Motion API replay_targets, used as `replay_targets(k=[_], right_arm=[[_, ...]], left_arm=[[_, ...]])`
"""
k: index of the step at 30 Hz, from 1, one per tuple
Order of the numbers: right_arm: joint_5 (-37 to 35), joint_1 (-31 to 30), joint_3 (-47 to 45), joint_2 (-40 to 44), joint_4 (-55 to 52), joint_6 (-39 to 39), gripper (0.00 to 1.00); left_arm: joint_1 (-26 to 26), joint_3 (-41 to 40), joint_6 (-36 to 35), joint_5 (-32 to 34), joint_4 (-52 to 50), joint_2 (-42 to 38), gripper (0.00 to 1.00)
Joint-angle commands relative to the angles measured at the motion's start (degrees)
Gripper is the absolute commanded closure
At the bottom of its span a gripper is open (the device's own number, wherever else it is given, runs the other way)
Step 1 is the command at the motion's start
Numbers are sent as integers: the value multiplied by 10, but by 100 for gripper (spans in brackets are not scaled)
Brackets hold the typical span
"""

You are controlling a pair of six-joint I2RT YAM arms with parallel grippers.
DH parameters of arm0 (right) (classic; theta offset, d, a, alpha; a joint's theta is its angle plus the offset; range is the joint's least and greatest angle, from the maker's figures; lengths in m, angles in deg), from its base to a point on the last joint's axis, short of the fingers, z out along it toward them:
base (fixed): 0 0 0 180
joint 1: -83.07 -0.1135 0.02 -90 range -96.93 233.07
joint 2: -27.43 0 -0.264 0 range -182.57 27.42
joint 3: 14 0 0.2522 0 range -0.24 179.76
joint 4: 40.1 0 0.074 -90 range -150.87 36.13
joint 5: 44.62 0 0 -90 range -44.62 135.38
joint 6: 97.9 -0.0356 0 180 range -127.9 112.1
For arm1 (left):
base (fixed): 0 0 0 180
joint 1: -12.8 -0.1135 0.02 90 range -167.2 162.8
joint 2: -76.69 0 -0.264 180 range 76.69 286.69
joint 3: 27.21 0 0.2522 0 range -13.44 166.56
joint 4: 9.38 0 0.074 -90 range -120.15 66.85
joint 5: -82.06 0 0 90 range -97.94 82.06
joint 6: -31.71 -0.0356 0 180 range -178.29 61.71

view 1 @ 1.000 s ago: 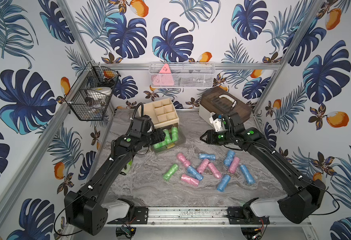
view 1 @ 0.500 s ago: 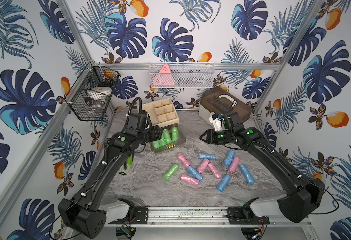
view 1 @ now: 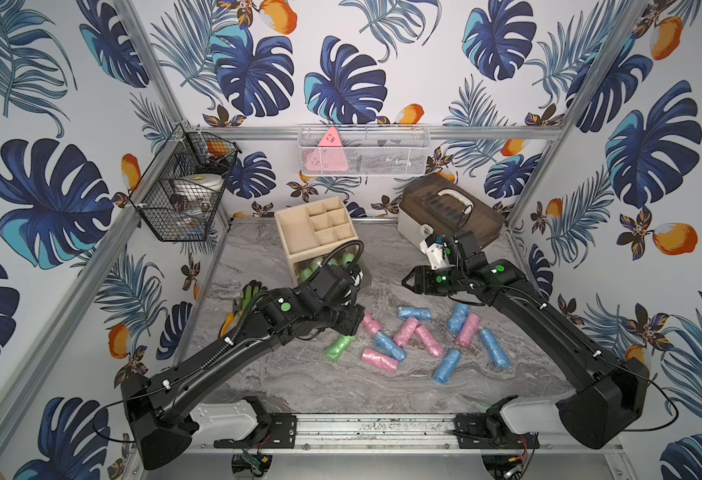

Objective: Sort the rolls of trash bags by color and place them into the drawer
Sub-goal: Place the roll of trash bags in the drawer, then pick up the roll of trash bags from the center of the board.

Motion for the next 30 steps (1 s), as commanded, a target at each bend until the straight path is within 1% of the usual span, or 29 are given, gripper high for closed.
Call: replay_targets(k=[1, 9, 11, 14, 16, 19, 22, 30], right_arm=[[-11, 3, -18, 5, 5, 8, 42], [-3, 14, -70, 16, 23, 6, 38], [-4, 19, -76, 21, 22, 8, 37], [-7, 28, -77, 29, 20, 12, 37], [-4, 35, -98, 35, 19, 14, 37], [1, 43, -104, 42, 16, 17, 37], [2, 47, -109, 48, 15, 18, 37], [12, 50, -115, 57, 18, 16, 39]], left_arm=[[34, -24, -15, 39, -19, 10, 33], [90, -65, 10, 110, -12, 88, 31], [95, -75, 15, 125, -5, 108, 29], [95, -86, 22, 138, 6, 131, 28], [95, -90, 21, 138, 13, 149, 29], [93, -93, 17, 143, 20, 173, 32], [86, -99, 10, 129, 36, 194, 35], [60, -110, 8, 157, 60, 231, 41]])
